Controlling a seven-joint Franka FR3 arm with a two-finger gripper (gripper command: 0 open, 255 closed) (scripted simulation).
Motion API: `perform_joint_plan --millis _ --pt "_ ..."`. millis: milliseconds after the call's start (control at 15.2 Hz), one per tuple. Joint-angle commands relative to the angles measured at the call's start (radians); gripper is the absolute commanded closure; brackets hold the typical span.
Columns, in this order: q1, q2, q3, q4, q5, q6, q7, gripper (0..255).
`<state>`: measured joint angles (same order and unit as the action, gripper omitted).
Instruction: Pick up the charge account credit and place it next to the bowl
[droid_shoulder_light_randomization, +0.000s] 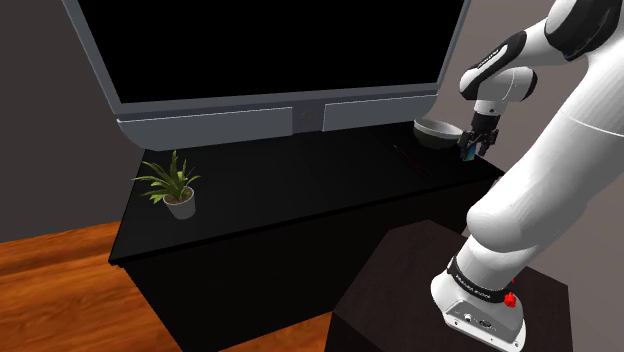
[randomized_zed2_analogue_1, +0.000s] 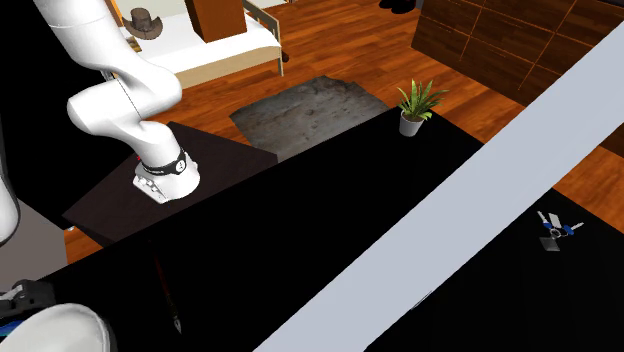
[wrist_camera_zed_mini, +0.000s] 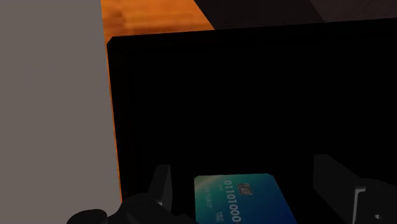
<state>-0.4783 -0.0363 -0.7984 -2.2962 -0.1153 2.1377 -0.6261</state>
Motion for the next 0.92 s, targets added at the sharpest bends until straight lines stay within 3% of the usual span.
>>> perform_joint_plan --millis 0,330,858 --pt "0.000 0.000 0.000 0.000 0.000 0.000 0.000 0" --pt "0.006 -0.063 0.016 0.086 -0.036 -0.135 0.032 0" --pt "0.005 -0.063 0.017 0.086 -0.036 -0.135 0.032 0"
